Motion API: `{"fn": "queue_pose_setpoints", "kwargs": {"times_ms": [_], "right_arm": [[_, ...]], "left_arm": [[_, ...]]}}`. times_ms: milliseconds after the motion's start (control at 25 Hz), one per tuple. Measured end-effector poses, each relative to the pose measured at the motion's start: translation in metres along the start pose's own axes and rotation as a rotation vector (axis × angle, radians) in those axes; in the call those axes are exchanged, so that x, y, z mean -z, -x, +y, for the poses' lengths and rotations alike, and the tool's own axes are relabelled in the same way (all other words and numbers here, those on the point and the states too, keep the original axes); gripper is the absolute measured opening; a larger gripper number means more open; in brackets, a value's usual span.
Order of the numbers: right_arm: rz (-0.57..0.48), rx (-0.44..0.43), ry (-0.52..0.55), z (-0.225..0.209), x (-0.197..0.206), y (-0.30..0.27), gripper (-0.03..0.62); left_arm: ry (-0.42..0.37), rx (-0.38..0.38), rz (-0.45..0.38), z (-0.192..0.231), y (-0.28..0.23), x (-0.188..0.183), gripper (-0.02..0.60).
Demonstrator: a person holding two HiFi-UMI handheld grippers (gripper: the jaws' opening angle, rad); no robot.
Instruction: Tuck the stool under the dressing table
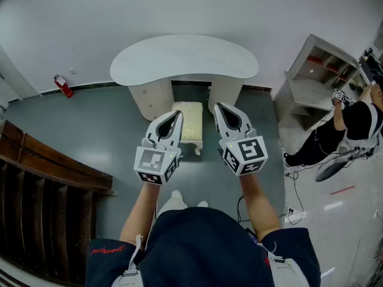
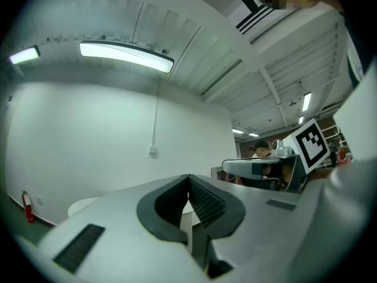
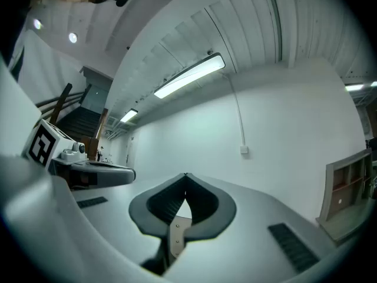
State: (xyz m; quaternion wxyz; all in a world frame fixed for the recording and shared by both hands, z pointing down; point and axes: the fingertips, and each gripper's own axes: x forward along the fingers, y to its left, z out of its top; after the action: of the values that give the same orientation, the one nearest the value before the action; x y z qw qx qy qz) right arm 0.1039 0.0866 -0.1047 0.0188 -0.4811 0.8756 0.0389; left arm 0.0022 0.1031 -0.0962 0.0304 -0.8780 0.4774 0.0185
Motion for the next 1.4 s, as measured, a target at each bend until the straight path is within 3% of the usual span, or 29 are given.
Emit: {"fn": "queue_pose_setpoints", "kwargs": {"times_ms": [320, 1400], "right_arm": [[-0.022, 0.008, -0.053, -0.013, 0.003, 0.004, 0.015], [-0.03, -0.015, -0.066, -0.045, 0.012, -0.003, 0.015]], "left_arm": [[-0.01, -0.006, 0.014, -0.007, -0.005, 0.006, 0.017], [-0.035, -0.019, 0.056, -0.014, -0.031, 0.015, 0.016]]}}
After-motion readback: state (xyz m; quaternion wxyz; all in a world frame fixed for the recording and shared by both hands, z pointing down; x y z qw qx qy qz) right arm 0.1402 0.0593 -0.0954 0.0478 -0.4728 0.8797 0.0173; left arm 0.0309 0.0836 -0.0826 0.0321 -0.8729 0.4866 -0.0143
